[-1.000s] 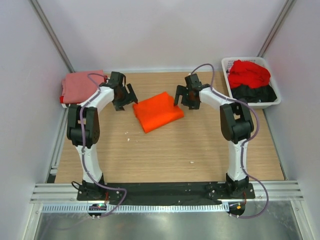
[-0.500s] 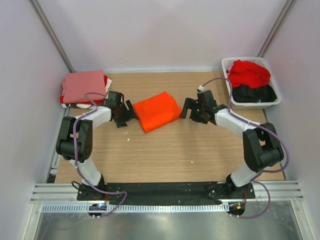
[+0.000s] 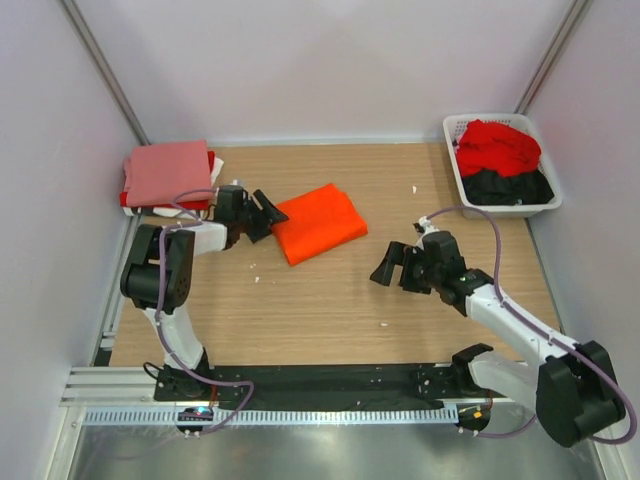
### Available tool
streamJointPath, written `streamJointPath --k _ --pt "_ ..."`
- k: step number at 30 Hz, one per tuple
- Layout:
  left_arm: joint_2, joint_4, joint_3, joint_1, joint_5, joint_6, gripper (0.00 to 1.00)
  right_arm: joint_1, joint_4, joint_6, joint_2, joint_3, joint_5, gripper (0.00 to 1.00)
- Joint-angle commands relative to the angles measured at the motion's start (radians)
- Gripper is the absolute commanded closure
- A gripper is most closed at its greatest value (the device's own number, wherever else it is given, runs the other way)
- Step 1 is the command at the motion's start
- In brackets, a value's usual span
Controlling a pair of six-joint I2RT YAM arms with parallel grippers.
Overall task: Fold and stack the t-shirts
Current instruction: Neatly place the folded tshirt to the corner
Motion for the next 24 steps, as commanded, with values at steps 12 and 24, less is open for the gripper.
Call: streamJointPath --k 12,24 --pt "0.165 0.025 0.063 0.0 0.03 0.006 0.99 0.008 -0.06 0.012 -0.15 -0.053 -0.073 0.0" --pt "0.058 -0.277 0.26 0.014 0.019 0.21 1.0 0.008 -0.072 0.01 -0.194 -0.04 -0.084 0.0"
